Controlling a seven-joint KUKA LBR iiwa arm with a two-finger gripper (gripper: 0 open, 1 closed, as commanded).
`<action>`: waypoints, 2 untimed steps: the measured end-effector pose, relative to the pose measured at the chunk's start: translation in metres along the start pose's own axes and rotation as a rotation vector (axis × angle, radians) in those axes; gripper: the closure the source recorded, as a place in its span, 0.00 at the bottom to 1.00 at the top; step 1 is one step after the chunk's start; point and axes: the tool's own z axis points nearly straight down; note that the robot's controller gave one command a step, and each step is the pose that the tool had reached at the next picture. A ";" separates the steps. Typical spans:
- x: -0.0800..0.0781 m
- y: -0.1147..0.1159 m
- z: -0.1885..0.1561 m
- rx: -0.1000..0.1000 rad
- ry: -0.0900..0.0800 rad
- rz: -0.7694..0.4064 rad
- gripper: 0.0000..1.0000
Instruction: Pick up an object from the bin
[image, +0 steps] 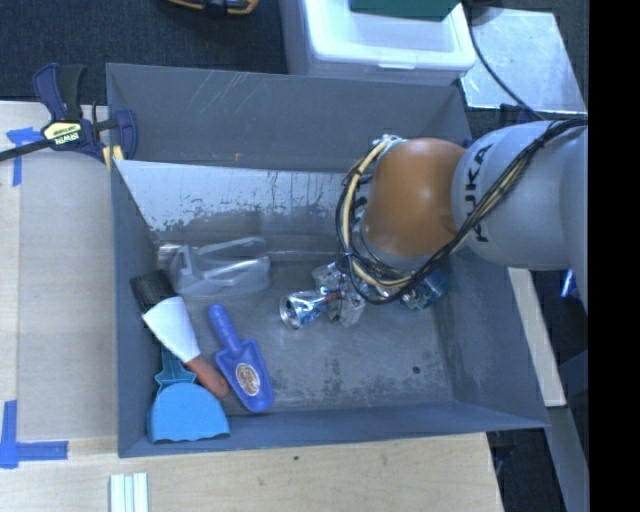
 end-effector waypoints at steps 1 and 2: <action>0.002 0.000 -0.022 -0.004 0.006 -0.151 1.00; 0.028 0.014 -0.010 -0.003 0.002 -0.431 1.00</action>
Offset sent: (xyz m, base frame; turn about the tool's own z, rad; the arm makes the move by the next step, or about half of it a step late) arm -0.0402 0.0014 -0.0030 -0.4646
